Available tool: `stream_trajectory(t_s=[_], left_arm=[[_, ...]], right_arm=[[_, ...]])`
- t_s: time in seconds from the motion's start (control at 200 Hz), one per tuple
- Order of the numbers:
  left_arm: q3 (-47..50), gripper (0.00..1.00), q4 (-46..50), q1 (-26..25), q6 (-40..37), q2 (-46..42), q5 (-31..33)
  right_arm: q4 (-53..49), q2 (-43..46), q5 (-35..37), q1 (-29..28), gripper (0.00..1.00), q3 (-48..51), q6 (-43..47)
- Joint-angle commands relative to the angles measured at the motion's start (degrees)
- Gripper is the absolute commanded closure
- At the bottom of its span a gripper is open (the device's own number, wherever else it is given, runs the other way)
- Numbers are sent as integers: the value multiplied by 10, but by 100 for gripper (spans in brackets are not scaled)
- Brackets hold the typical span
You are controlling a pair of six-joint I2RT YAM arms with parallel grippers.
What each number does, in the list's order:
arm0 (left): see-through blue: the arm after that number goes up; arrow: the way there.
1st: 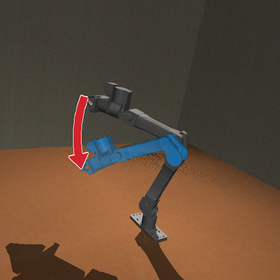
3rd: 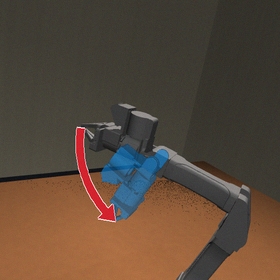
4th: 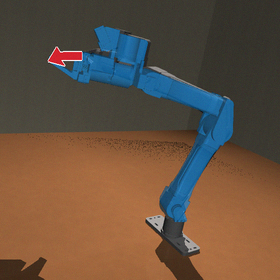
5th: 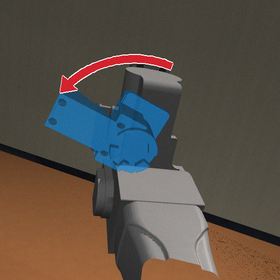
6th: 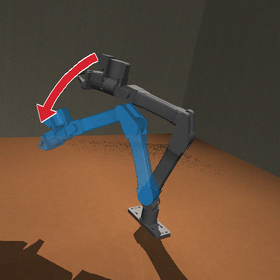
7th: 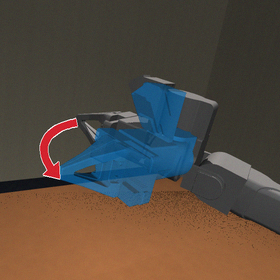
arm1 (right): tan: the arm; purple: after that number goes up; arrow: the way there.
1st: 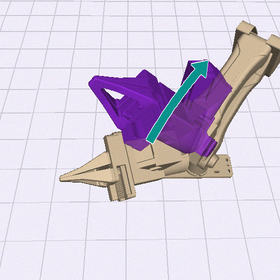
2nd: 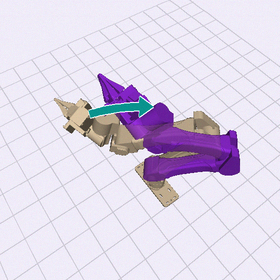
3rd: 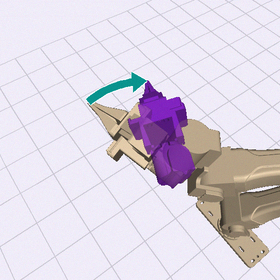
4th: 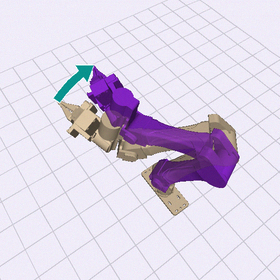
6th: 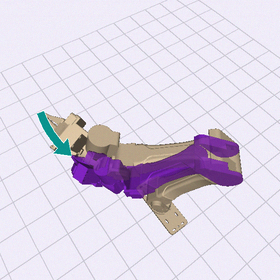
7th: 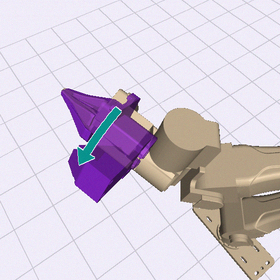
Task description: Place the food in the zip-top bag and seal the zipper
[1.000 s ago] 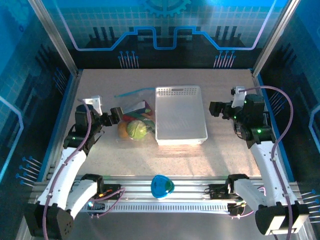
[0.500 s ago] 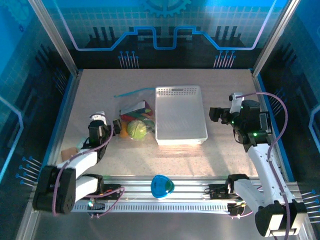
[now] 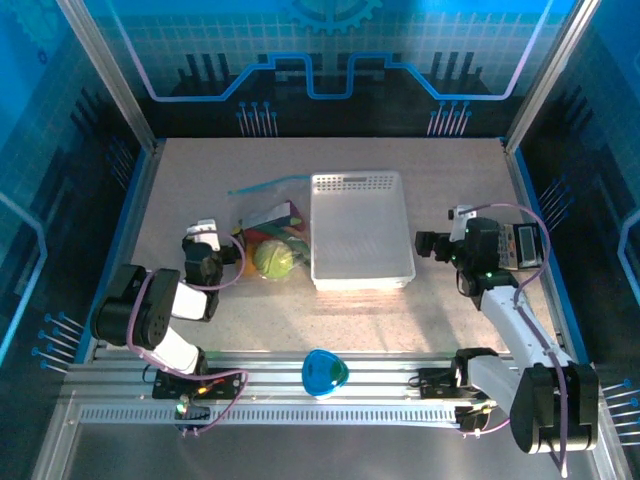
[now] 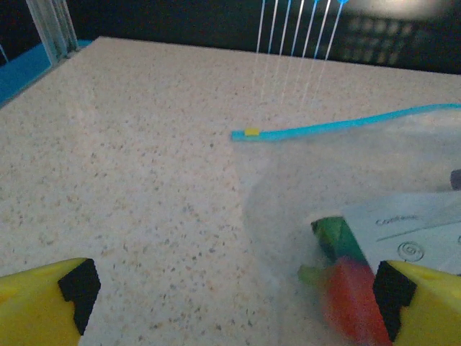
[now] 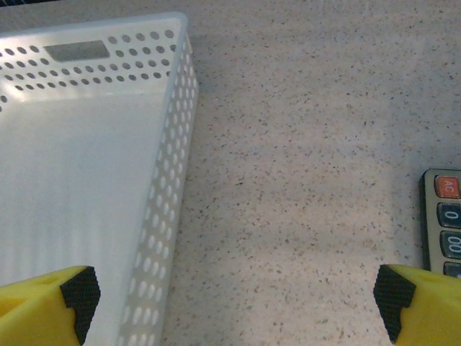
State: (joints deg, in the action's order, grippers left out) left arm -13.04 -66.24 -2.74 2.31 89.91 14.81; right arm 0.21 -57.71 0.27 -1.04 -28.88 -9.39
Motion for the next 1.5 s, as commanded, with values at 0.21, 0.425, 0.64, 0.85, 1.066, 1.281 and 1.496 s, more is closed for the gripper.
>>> stream_trajectory(t_s=[0.21,0.425,0.64,0.85,1.066,1.281,1.496], left_arm=[[-14,1,-12,-4,-37,-5,-41],[-11,1,-15,-4,-35,-6,-38],[-12,1,-14,-3,-34,-6,-34],[-18,1,-1,-3,-34,-7,-32],[-40,1,41,-3,-36,-9,-42],[-84,1,127,-3,-29,-9,-25],[-83,1,126,2,-27,-11,-36]], right_arm=[[389,-65,73,5,0,150,45],[485,-151,68,8,0,137,55],[602,-282,40,9,0,123,51],[523,-301,21,-1,0,70,71],[520,-306,51,-19,0,67,84],[518,-306,53,-23,0,66,88],[507,-306,32,-24,0,59,98]])
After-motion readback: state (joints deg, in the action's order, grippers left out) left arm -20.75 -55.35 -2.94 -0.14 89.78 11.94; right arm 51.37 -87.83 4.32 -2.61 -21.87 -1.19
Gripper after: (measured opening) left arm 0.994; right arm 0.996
